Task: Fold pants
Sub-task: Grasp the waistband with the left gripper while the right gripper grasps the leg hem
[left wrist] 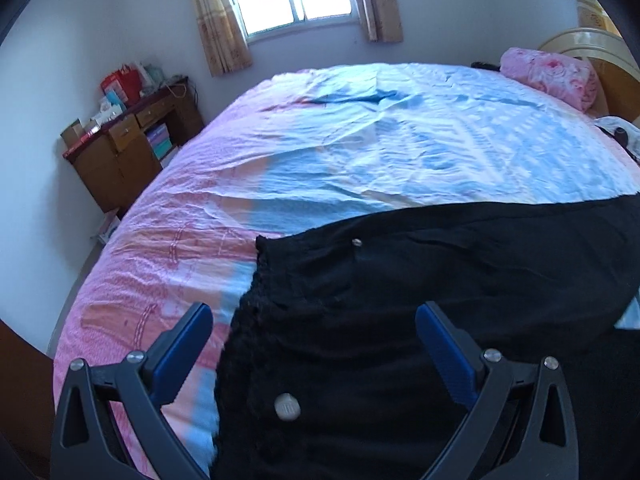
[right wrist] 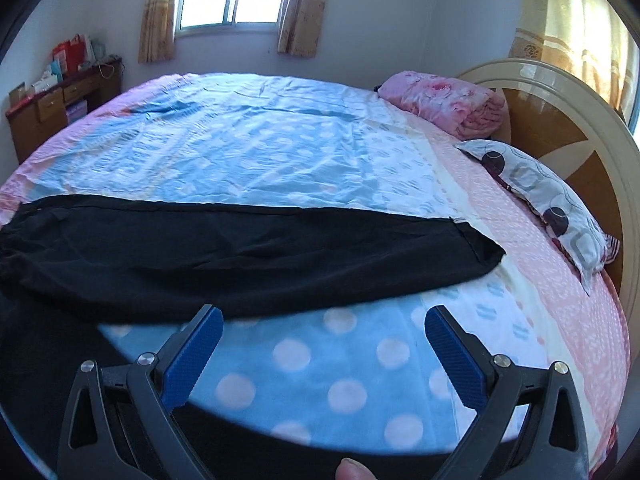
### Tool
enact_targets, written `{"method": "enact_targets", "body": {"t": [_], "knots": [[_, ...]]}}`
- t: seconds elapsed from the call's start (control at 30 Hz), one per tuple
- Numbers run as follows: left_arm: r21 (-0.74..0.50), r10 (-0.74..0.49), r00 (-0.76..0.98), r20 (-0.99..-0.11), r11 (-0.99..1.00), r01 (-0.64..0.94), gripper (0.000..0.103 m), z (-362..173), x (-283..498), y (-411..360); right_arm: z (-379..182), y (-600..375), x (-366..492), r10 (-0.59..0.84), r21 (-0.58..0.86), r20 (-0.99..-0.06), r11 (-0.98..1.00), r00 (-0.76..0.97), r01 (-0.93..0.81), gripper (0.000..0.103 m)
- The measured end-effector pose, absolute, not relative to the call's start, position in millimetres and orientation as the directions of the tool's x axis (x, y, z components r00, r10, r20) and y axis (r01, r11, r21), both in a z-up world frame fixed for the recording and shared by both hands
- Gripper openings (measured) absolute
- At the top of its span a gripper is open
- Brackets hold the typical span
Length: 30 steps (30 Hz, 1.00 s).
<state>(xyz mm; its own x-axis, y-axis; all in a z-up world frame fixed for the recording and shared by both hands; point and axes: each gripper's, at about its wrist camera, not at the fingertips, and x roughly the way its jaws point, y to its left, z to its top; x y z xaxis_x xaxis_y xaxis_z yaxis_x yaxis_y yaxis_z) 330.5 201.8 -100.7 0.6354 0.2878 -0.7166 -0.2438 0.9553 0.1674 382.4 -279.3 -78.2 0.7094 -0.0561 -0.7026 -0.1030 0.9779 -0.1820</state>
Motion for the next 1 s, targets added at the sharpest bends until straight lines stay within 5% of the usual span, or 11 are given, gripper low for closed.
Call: {"method": "enact_targets", "body": {"t": [0.27, 0.4, 0.6, 1.0], "knots": [[-0.068, 0.088, 0.573, -0.815, 0.967, -0.245, 0.102, -121.0, 380.0, 270.5, -89.2, -300.0, 416.2, -0.098, -0.196, -0.726, 0.978, 0.681, -0.069, 0.102], [-0.151, 0.016, 0.559, -0.829, 0.956, -0.252, 0.094, -132.8, 394.6, 285.9, -97.9, -316.5, 426.8, -0.112, -0.19, -0.741, 0.981, 0.662, -0.047, 0.102], [-0.107, 0.017, 0.513, -0.858, 0.972, -0.21, 0.071, -151.0, 427.1, 275.6, -100.2, -344.8, 439.3, -0.104, -0.15, -0.749, 0.989, 0.654, -0.014, 0.102], [-0.051, 0.042, 0.49, -0.871, 0.983, -0.175, 0.045, -163.7, 440.1, 278.5, -85.6, -467.5, 496.0, -0.127, -0.012, -0.775, 0.982, 0.619, 0.187, 0.098]]}}
